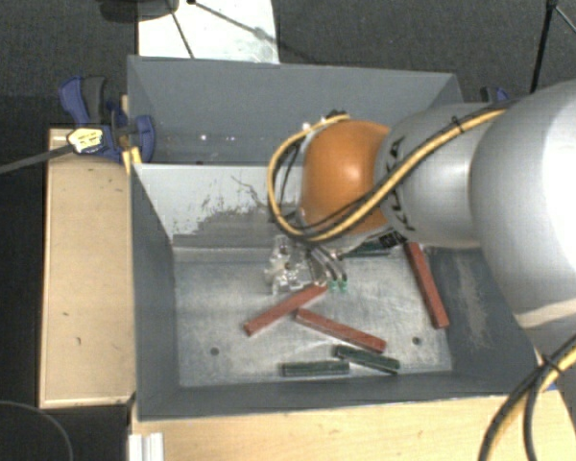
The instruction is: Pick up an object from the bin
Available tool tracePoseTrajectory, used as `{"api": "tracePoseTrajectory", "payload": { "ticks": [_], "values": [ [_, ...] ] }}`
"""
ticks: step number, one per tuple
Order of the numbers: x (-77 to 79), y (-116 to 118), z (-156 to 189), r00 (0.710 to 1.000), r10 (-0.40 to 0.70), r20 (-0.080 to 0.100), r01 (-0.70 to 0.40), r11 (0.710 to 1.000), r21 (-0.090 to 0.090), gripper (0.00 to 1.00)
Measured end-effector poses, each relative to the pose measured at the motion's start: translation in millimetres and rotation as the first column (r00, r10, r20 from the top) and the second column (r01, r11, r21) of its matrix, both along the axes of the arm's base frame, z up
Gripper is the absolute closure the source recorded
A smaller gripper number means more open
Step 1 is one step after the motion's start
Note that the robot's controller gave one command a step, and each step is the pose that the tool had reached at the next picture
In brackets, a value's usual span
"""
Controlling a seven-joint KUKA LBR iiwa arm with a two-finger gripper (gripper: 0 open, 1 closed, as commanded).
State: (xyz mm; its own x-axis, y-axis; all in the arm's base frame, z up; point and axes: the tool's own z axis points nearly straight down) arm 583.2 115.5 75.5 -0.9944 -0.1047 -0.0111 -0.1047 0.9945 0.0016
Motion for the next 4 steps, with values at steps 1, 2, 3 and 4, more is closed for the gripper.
{"api": "tracePoseTrajectory", "payload": {
  "ticks": [1,2,3,4],
  "values": [
    [-1.8,0,-2,1.0,-0.002,-0.005,0.002,1.0,0.0,0.0],
    [-1.8,0,-2,1.0,-0.003,-0.005,0.003,1.0,0.0,0.0],
    [-55.4,-22,0,0.98,0.197,0.003,-0.197,0.98,0.0,1.0],
    [-54.9,-23,-1,0.981,0.194,0.006,-0.194,0.981,-0.001,0.0]
  ]
}}
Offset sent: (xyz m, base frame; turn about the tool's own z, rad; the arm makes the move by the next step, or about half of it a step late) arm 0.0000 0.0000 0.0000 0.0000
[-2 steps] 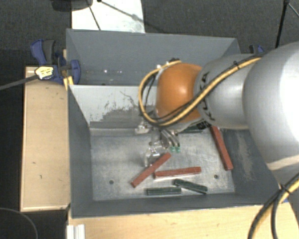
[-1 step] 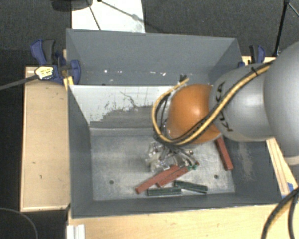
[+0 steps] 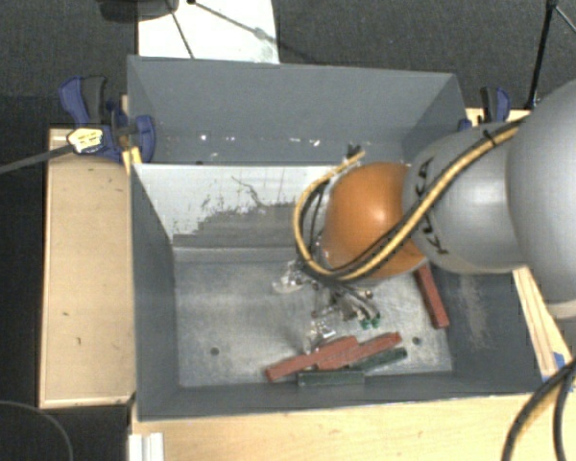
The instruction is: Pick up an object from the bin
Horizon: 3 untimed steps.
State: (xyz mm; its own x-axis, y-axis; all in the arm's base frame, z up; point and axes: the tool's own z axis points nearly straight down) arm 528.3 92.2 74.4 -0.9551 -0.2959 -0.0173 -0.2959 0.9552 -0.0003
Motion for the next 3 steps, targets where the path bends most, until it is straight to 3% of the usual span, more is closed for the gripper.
{"api": "tracePoseTrajectory", "payload": {
  "ticks": [1,2,3],
  "values": [
    [0.0,0,0,1.0,-0.002,0.0,0.002,1.0,0.0,0.0],
    [17.6,-32,40,0.996,0.091,-0.018,-0.092,0.996,-0.003,0.0],
    [-32.7,-52,89,0.977,0.211,-0.018,-0.211,0.977,-0.004,0.0]
  ]
}}
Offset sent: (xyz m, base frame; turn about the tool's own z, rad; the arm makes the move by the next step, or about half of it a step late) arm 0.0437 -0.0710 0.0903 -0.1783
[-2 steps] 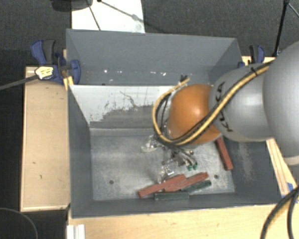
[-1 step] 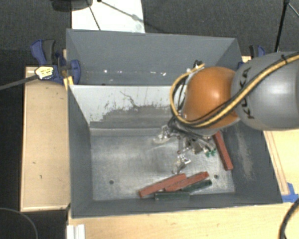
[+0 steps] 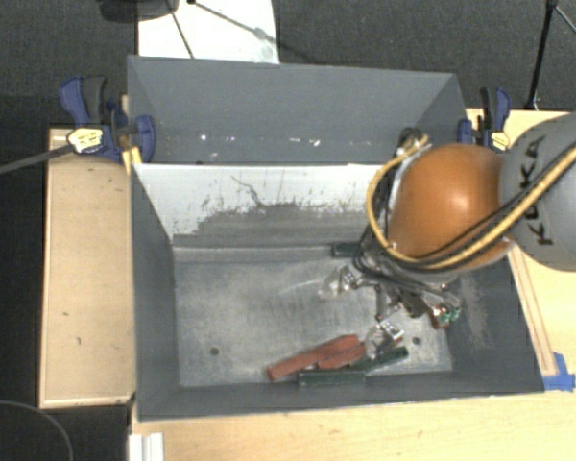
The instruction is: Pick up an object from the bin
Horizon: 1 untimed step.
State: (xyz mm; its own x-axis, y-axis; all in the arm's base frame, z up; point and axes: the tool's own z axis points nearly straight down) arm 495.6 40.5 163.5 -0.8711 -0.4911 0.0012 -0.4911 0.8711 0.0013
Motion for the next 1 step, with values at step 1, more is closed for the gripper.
{"api": "tracePoseTrajectory", "payload": {
  "ticks": [1],
  "values": [
    [-5.5,11.8,-86.8,0.986,0.166,0.01,-0.166,0.986,-0.005,1.0]
  ]
}}
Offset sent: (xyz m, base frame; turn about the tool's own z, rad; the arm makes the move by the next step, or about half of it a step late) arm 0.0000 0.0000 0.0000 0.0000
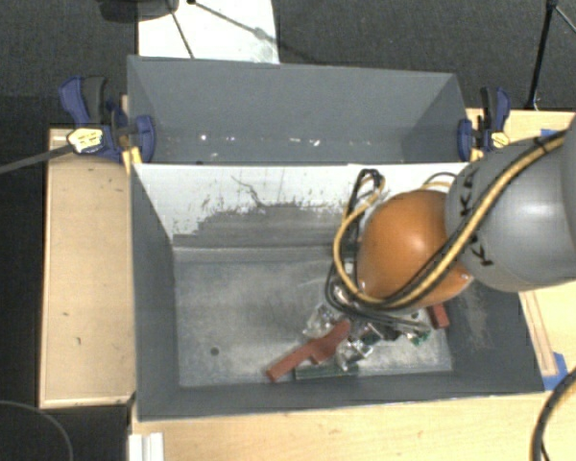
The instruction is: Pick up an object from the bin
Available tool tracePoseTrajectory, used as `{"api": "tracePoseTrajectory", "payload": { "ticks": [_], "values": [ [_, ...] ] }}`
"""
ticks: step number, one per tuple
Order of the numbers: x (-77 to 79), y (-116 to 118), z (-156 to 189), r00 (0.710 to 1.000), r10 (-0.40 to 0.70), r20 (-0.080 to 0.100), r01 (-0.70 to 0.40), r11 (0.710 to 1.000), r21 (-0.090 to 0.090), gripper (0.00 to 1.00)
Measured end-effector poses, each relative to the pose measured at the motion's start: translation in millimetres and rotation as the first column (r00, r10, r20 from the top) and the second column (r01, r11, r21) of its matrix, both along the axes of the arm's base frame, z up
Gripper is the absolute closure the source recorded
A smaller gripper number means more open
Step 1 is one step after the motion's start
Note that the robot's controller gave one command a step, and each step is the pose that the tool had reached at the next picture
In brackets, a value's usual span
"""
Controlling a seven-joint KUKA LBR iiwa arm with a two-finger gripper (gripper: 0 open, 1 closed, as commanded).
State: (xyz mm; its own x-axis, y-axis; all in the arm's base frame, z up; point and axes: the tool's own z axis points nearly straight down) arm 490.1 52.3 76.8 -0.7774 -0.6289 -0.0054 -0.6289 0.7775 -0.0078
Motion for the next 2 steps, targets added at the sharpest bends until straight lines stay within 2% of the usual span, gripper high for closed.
{"api": "tracePoseTrajectory", "payload": {
  "ticks": [1,2],
  "values": [
    [0.0,0,0,1.0,-0.001,0.0,0.001,1.0,0.0,1.0],
    [4.0,-12,210,1.0,-0.026,-0.005,0.026,1.0,0.004,1.0]
  ]
}}
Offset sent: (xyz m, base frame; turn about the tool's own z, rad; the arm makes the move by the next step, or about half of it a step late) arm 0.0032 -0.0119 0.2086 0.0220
